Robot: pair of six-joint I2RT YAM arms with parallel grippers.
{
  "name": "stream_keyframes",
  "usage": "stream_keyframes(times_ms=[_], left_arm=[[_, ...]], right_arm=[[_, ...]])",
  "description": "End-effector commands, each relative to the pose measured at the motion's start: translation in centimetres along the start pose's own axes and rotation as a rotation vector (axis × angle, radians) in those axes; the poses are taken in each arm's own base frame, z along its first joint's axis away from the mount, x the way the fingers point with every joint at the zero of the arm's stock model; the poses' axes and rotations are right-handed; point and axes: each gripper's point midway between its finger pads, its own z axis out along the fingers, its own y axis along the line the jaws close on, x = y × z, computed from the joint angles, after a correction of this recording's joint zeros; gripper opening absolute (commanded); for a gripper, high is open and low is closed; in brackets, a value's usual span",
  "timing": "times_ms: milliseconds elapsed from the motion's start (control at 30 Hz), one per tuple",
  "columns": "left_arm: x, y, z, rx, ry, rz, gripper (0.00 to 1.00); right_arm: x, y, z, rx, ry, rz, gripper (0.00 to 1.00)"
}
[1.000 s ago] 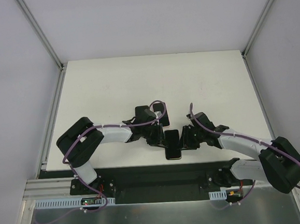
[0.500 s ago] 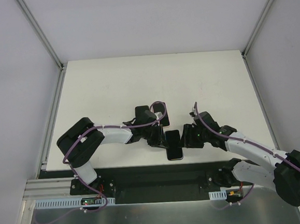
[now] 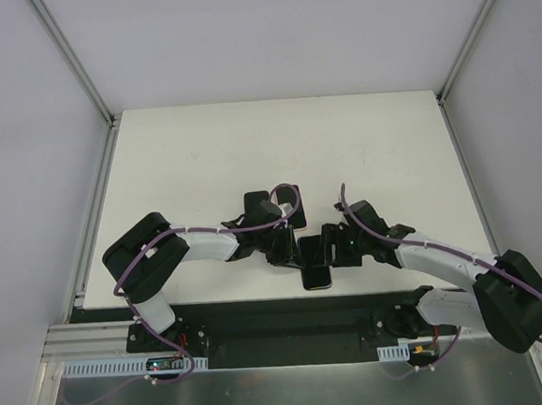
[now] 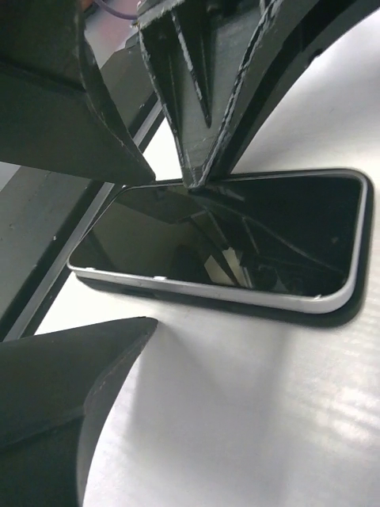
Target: Put the phone into the phone case
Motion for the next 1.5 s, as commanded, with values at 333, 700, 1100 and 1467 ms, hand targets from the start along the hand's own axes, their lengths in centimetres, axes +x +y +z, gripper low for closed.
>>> stream_keyframes(times_ms=[333, 700, 1100, 1467], left_arm=[[1.8, 0.5, 0.4, 0.012, 0.059, -0.015, 0.15], [1.8, 0.6, 0.3, 0.008, 0.054, -0.015, 0.15], [1.5, 0.3, 0.3, 0.008, 0.049, -0.007, 0.16], [1.5, 0.3, 0.3, 0.008, 0.046, -0.013, 0.15]], right_arm=[[-0.6, 5.5, 0.0, -0.354, 0.031, 0.061, 0.72], [-1.1, 6.9, -2.0, -0.534, -0.014, 0.047, 0.72], [-0.9, 5.8, -2.8, -0.468, -0.029, 0.008, 0.69], [-0.9, 5.9, -2.7, -0.464, -0.009, 0.002, 0.52]])
